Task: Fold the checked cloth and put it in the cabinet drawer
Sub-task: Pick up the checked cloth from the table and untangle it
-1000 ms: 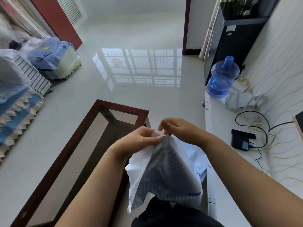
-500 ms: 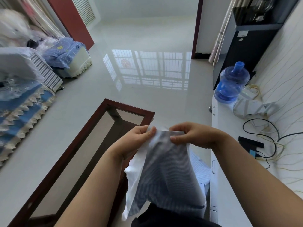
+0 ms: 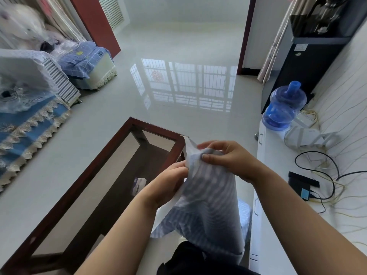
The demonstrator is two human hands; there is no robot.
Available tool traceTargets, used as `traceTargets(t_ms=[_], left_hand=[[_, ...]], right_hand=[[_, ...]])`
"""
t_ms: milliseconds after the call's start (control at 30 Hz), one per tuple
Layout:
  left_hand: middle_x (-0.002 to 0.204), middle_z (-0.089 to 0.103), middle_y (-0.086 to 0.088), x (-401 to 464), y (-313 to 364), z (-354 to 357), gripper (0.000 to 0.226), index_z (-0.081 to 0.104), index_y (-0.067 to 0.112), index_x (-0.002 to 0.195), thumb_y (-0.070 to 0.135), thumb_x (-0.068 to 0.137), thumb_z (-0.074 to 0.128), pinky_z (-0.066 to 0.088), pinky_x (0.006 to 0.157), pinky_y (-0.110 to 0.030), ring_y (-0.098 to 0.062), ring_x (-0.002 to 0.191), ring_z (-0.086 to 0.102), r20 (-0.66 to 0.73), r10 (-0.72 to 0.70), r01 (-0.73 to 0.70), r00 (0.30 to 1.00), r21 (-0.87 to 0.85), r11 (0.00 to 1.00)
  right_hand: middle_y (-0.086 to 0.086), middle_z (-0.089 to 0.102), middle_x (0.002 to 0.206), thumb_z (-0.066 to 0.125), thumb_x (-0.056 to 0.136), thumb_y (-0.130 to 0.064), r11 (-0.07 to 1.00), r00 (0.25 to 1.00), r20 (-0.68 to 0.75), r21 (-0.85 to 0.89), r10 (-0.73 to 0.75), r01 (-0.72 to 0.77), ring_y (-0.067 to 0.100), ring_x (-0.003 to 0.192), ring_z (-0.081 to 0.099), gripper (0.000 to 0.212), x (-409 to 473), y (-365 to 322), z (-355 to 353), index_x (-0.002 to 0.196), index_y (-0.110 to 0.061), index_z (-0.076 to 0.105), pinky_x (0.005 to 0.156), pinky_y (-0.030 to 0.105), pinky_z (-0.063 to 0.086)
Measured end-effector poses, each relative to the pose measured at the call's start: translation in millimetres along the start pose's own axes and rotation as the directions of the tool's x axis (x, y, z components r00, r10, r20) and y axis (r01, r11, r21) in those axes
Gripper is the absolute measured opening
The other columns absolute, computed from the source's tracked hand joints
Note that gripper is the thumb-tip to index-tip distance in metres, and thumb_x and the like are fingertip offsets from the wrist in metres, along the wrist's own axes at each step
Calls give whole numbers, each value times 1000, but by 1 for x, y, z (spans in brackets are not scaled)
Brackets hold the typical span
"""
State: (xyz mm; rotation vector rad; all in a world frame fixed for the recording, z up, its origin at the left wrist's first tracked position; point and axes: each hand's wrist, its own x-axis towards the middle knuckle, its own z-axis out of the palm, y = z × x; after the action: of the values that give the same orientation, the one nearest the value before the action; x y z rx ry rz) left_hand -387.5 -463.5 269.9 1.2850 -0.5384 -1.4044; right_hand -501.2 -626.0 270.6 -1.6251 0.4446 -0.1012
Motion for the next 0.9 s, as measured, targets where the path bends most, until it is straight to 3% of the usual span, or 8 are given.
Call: traceTargets(t_ms=[67,133,267,367,533,600,767,900], left_hand=[[94,71,-11,-3,-2,-6,36,74,12,95,6,73,47,56,78,-34,-25,88,68,2,-10,10,1000,18,1000],[94,68,-14,-4,-5,-13,37,73,8,96,14,65,54,51,83,-40,-27,86,64,22,-19,16,1000,95,995],[80,69,-4,-7,-8,-21,31,75,14,82,25,60,57,53,71,-25,-15,73,65,93,-42,27,995,158,987],[83,68,-5,-11,-8,-23,31,74,13,88,25,64,59,54,71,-24,-16,75,65,101,-36,23,994,125,992],[101,66,-8,-15,10,-15,70,58,10,114,62,69,71,52,79,-31,-24,92,64,-20,61,-48,998,394,918],[107,69,-7,-10,18,-6,63,58,15,116,50,68,78,56,87,-40,-23,99,68,-63,151,-105,987,461,881],[87,65,-22,-1,18,2,38,67,7,92,37,72,76,54,76,-59,-35,79,64,-231,366,-204,901,519,830],[73,55,-26,-1,15,6,40,61,-8,79,27,71,78,47,64,-47,-29,66,52,-270,380,-242,885,432,869]], right_hand=[[-14,62,123,72,73,-35,997,999,37,73,18,-20,11,112,61,15,-1,2,-2,78,-21,72,94,32,51],[-14,66,117,74,68,-34,977,995,95,211,16,-35,11,105,65,23,-4,3,-5,79,-14,70,86,29,55],[17,66,116,78,67,-29,957,979,179,255,97,-141,26,101,67,51,-8,1,-16,101,5,64,81,29,56],[6,68,79,75,73,-23,961,978,155,220,137,-170,17,73,64,24,-9,-5,-17,85,-4,66,64,22,54],[1,65,76,68,84,-18,993,1000,1,114,15,-15,11,72,61,12,-9,-7,-7,87,-7,69,66,23,51],[3,66,78,65,87,-16,996,999,-32,74,-43,45,12,72,61,10,-8,-10,3,86,-6,68,67,26,51],[-5,67,77,62,89,-11,982,982,-132,114,-135,150,5,73,62,7,-11,-16,18,88,-13,68,67,20,52],[-5,64,77,65,83,-21,979,971,-170,90,-168,186,5,71,59,12,-12,-27,14,86,-10,67,65,18,51]])
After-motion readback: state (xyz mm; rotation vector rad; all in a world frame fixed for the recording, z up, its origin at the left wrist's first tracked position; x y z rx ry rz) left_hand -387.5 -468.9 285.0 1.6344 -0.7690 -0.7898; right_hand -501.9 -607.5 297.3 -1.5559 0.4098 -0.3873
